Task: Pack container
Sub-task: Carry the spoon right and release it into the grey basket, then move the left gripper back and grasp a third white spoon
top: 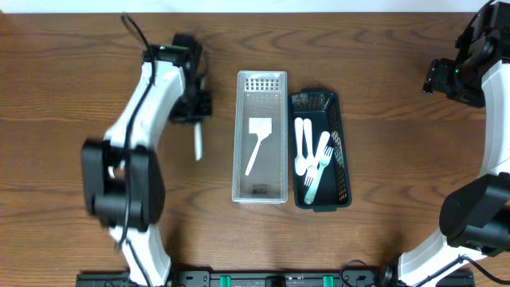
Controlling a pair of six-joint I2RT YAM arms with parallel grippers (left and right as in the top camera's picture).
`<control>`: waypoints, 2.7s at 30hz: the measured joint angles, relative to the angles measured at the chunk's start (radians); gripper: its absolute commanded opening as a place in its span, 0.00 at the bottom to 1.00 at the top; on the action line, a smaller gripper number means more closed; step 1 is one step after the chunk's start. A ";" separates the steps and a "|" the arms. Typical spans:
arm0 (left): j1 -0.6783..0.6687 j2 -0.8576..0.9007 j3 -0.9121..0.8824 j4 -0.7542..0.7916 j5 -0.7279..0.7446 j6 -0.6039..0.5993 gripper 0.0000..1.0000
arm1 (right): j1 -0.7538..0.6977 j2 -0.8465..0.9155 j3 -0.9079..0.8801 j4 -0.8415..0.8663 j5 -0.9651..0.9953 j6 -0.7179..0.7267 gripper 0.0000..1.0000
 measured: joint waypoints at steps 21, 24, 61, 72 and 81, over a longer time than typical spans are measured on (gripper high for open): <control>-0.348 0.038 0.034 0.105 0.007 -0.101 0.25 | 0.000 0.000 0.000 -0.008 0.000 0.000 0.75; -0.329 0.068 0.033 0.101 0.006 -0.106 0.31 | 0.000 0.000 0.000 -0.007 0.000 -0.001 0.75; 0.453 -0.452 -0.138 -0.103 -0.105 -0.086 0.73 | 0.000 0.000 0.000 -0.046 0.000 -0.035 0.79; 0.452 -0.447 -0.598 0.228 -0.077 -0.033 0.74 | 0.000 0.000 0.000 -0.049 -0.002 -0.035 0.79; 0.452 -0.341 -0.701 0.360 -0.060 -0.021 0.74 | 0.000 0.000 0.000 -0.053 -0.013 -0.035 0.79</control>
